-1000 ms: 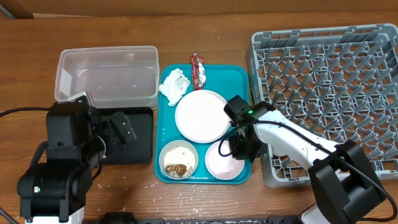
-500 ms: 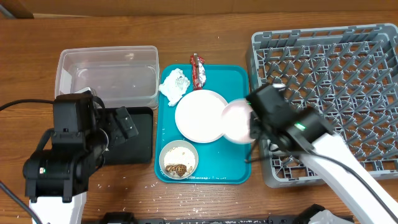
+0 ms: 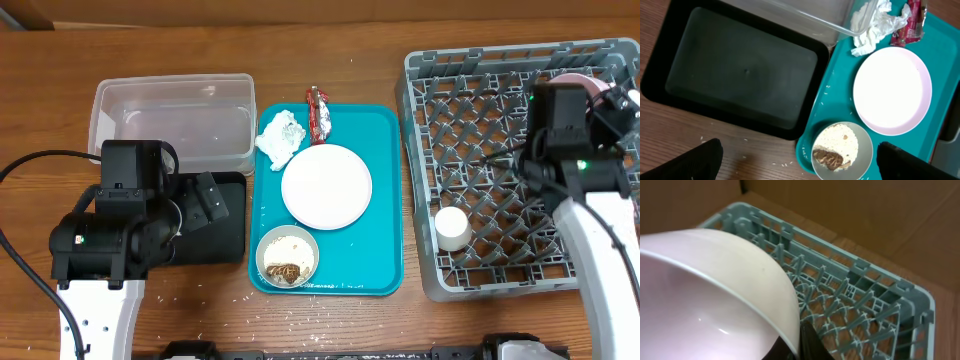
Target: Sort waste into correct bins and load items into the dishwasher
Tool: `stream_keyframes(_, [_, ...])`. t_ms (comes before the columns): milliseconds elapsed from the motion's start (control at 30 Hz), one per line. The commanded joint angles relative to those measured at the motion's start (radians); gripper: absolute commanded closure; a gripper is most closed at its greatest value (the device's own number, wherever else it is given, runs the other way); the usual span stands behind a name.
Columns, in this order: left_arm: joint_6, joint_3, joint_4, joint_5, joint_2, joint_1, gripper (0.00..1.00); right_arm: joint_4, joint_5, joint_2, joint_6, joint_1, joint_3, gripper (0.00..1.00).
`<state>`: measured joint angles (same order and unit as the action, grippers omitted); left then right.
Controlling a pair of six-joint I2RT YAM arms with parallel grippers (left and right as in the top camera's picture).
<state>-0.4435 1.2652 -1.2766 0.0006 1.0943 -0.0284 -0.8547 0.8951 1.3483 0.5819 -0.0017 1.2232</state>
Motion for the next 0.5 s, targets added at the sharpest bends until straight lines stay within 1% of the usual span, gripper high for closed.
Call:
stream_keyframes(0, [-0.013,0.015,-0.006,0.019,-0.003,-0.005,0.0,0.027,0.032,0.099,-0.112,-0.064,0.013,0.96])
stream_keyframes(133, [-0.012,0.015,-0.011,0.019,-0.002,-0.005,0.0,0.014,0.045,0.231,-0.113,-0.129,0.013,0.96])
stream_keyframes(233, [-0.013,0.015,-0.026,0.019,-0.002,-0.005,0.0,0.008,0.137,0.301,-0.112,-0.138,0.013,0.96])
stream_keyframes(333, [-0.005,0.015,-0.029,0.019,-0.002,-0.005,0.0,-0.011,0.132,0.307,-0.112,-0.12,0.013,0.96])
stream_keyframes(467, [-0.005,0.015,-0.021,0.019,-0.002,-0.005,0.0,-0.041,0.097,0.307,-0.111,-0.061,0.011,0.96])
